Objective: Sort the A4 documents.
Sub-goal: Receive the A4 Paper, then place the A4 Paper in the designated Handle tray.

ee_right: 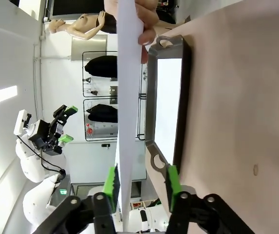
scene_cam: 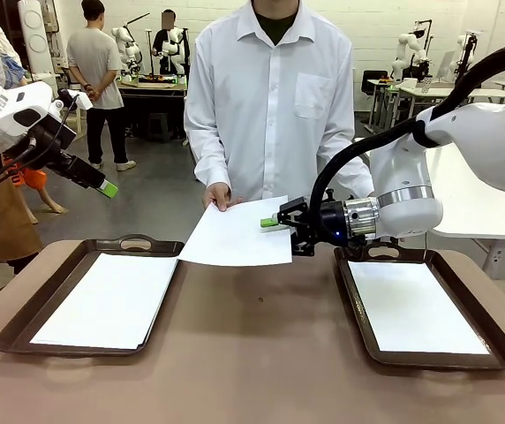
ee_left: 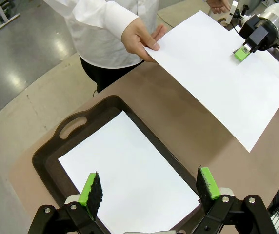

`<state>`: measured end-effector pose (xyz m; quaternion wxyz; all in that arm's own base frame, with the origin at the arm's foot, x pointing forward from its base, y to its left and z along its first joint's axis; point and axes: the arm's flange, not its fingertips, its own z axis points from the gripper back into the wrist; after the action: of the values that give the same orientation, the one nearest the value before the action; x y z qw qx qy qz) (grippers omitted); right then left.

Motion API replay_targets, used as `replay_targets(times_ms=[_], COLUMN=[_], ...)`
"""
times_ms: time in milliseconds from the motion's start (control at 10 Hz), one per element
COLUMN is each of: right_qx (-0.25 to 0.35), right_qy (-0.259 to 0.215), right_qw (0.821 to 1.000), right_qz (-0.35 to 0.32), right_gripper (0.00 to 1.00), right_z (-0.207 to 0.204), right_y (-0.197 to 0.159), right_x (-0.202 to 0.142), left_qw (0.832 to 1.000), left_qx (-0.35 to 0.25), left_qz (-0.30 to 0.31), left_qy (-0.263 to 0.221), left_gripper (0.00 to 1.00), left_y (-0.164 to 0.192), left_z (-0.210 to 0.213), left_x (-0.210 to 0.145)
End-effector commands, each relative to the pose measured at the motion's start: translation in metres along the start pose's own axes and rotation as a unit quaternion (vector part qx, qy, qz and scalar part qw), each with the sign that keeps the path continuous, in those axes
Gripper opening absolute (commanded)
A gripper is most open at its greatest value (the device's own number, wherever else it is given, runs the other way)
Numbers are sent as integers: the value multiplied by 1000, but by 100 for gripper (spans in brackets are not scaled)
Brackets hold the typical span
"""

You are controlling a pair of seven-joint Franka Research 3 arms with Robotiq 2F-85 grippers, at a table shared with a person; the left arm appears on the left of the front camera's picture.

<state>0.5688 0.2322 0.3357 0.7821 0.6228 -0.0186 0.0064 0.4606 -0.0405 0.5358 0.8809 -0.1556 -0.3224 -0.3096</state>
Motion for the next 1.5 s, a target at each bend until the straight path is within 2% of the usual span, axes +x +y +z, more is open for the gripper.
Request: replay_targets(times_ms=[0,300,400,800,900,1000,1400], right_qx=[-1,3,3,11,-12,6,6], right_qy=[-4,1,2,18,76,7,7], right_qw=[1000,1000,1000,1000,997,1000,1000], right_qz=[-3,-7,-8,-14,-27,-6,-6], right_gripper=[34,4,0,0,0,0,0], right_z=[-4,-3,-3,-4,-12,-2,-2], right_y=[-1,-3,-3,-2,-6,-4,-4], right_x=[7,7,7,6,10,-1,-1], left_qw=[1000,1000,1000,1000,1000,1000,1000], left_qx=[-5,-5,-5,-5,-5,-5,-5], left_qz=[0,0,0,0,0,0,0], left_qy=[-3,-3,-3,-3,-3,-3,-3], left_gripper=[100,100,100,100,100,100,100], left_y=[1,1,1,1,1,1,1], left_z=[1,1,1,1,1,1,1], left_x=[-1,-1,-1,-1,-1,-1,-1])
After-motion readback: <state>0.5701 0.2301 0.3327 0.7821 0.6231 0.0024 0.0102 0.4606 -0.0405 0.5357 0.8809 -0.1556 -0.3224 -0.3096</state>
